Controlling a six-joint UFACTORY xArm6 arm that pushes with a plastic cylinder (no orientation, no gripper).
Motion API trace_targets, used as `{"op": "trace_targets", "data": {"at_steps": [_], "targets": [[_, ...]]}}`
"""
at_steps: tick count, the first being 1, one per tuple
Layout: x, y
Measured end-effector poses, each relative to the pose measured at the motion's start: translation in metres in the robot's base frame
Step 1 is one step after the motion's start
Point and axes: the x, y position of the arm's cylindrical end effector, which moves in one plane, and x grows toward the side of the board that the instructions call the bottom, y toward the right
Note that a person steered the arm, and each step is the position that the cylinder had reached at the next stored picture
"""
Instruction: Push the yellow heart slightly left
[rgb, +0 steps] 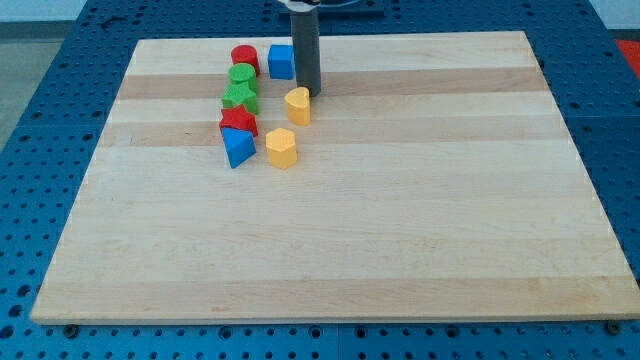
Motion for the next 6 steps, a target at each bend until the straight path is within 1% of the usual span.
{"op": "trace_targets", "data": {"at_steps": [1, 2, 3, 5, 6], "targets": [[-0.011, 0.034], [0.004, 0.073], [0.032, 0.065], [0.036, 0.019], [0.04, 0.019]]}}
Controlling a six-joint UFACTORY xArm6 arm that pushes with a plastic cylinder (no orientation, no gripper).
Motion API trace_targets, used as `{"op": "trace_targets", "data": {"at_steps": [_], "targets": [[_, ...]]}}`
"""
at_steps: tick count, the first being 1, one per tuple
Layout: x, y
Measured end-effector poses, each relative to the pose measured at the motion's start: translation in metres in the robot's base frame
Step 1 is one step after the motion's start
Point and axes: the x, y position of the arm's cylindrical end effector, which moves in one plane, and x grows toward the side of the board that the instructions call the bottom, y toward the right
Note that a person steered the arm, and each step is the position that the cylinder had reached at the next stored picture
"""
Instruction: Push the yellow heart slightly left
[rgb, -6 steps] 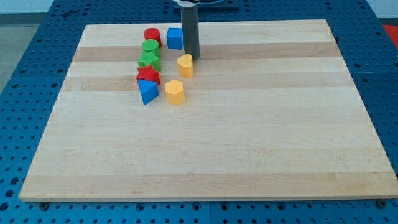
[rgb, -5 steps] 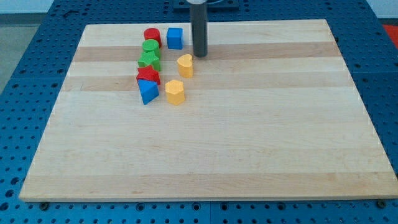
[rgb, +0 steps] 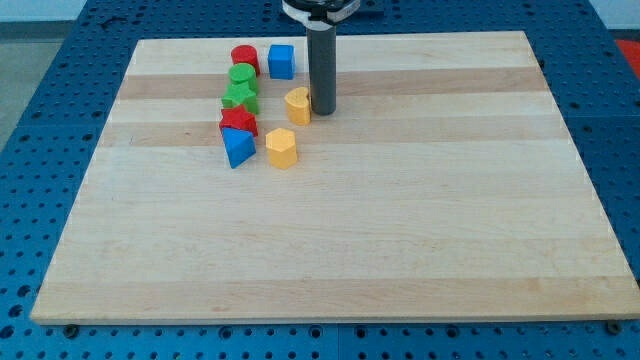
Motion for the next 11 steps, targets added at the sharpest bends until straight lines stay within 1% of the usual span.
{"op": "trace_targets", "data": {"at_steps": [1, 5, 10, 11], "targets": [[0.012, 0.0], [0.007, -0.035], [0.002, -0.042], [0.002, -0.027]]}}
